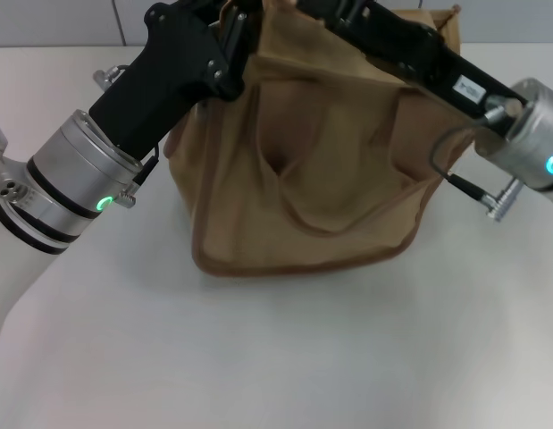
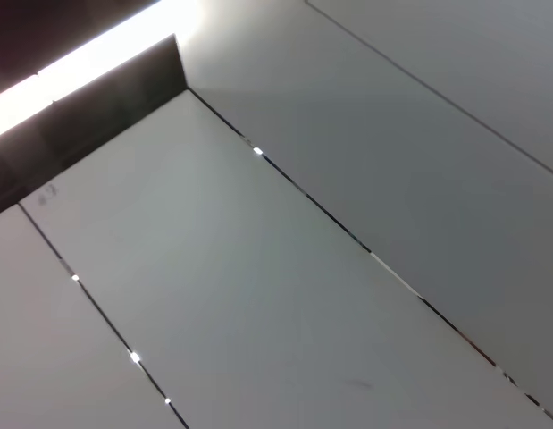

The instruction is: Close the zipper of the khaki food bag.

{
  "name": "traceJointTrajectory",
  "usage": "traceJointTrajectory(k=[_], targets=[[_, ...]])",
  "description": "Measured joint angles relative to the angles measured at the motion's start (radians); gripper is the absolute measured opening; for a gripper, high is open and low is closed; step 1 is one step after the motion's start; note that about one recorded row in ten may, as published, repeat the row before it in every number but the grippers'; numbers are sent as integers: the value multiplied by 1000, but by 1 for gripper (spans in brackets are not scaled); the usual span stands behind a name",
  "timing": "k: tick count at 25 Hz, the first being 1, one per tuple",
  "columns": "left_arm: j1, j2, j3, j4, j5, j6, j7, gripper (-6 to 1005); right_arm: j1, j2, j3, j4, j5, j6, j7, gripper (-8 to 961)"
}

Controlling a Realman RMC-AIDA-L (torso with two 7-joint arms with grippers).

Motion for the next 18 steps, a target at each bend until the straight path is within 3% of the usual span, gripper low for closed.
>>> traceJointTrajectory(k=[4, 13, 18], targets=[[1, 0, -1, 0, -1, -1, 0, 98, -38, 0, 6, -3, 3, -8, -7, 541], [0, 0, -1, -1, 4, -2, 0, 100, -49, -4, 14, -41, 6, 5, 2, 539], [3, 0, 3, -2, 6, 4, 0, 101, -46, -8, 10, -114, 6, 60, 150, 538]])
